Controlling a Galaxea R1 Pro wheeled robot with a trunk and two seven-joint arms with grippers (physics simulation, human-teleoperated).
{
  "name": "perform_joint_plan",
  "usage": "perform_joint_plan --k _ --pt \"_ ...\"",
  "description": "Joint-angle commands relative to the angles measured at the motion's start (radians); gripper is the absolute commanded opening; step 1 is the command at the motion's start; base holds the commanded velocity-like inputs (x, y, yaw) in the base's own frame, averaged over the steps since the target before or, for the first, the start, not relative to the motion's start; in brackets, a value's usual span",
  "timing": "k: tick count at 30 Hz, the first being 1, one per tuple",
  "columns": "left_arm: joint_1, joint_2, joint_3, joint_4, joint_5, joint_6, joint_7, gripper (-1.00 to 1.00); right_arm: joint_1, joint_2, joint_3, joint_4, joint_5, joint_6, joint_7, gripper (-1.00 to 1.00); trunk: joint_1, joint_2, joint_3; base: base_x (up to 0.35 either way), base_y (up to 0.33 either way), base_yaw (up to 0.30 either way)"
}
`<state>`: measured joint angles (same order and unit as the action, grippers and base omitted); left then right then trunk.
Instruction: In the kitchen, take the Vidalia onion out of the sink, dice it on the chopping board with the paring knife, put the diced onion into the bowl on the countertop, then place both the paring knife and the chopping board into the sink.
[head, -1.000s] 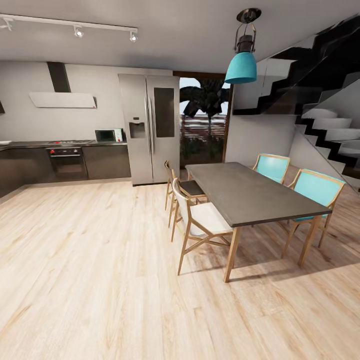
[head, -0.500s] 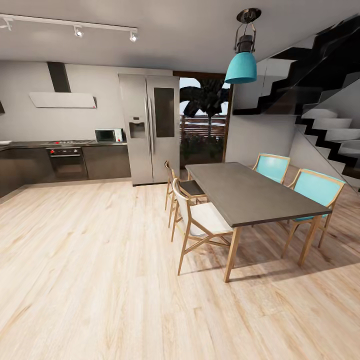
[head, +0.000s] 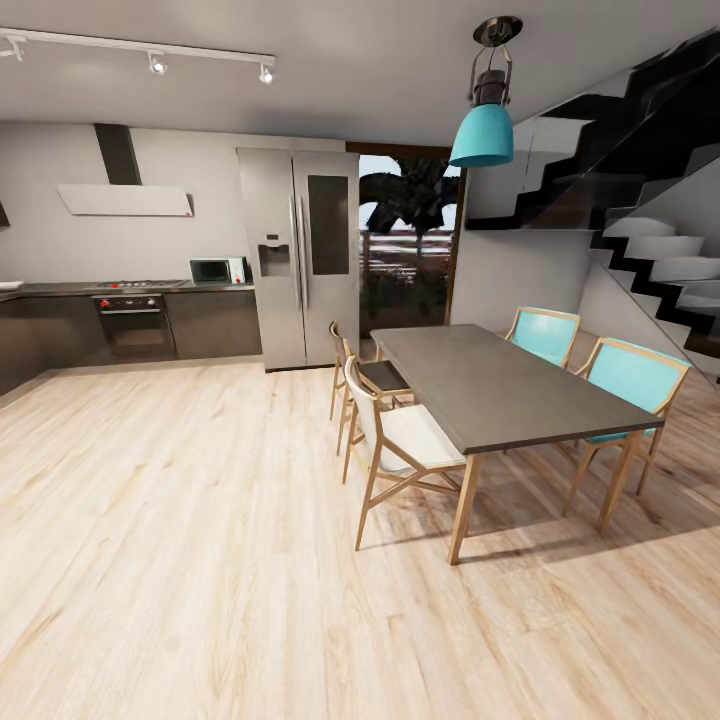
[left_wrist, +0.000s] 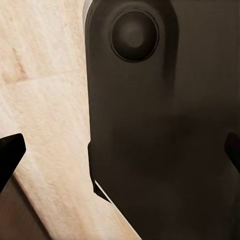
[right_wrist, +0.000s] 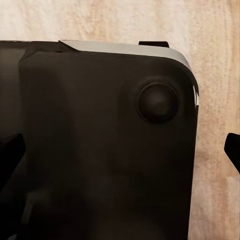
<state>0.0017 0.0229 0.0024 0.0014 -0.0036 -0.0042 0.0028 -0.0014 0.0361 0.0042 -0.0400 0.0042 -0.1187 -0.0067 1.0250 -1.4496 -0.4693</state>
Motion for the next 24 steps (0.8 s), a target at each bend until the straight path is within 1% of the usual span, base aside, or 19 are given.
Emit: perform_joint_plan --k 1,14,19,24 --pt "0.000 0.000 0.000 0.000 -0.001 0.000 0.000 1.00 0.000 0.000 -0.001 0.000 0.000 -0.003 -0.001 1.00 0.000 0.000 -0.001 0.000 0.000 0.000" --pt "0.000 -0.002 0.002 -0.002 0.000 0.000 0.000 1.00 0.000 0.000 -0.003 0.000 -0.001 -0.006 0.001 1.00 0.000 0.000 -0.001 0.000 0.000 0.000" --pt "0.000 -0.007 0.002 -0.005 0.000 0.000 0.000 1.00 0.000 0.001 -0.004 0.000 -0.001 -0.019 0.001 1.00 0.000 0.000 -0.001 0.000 0.000 0.000" --pt "0.000 -0.014 0.002 -0.029 0.001 0.000 0.000 1.00 0.000 0.002 -0.004 -0.001 -0.003 -0.024 0.000 1.00 0.000 0.000 -0.001 0.000 0.000 0.000"
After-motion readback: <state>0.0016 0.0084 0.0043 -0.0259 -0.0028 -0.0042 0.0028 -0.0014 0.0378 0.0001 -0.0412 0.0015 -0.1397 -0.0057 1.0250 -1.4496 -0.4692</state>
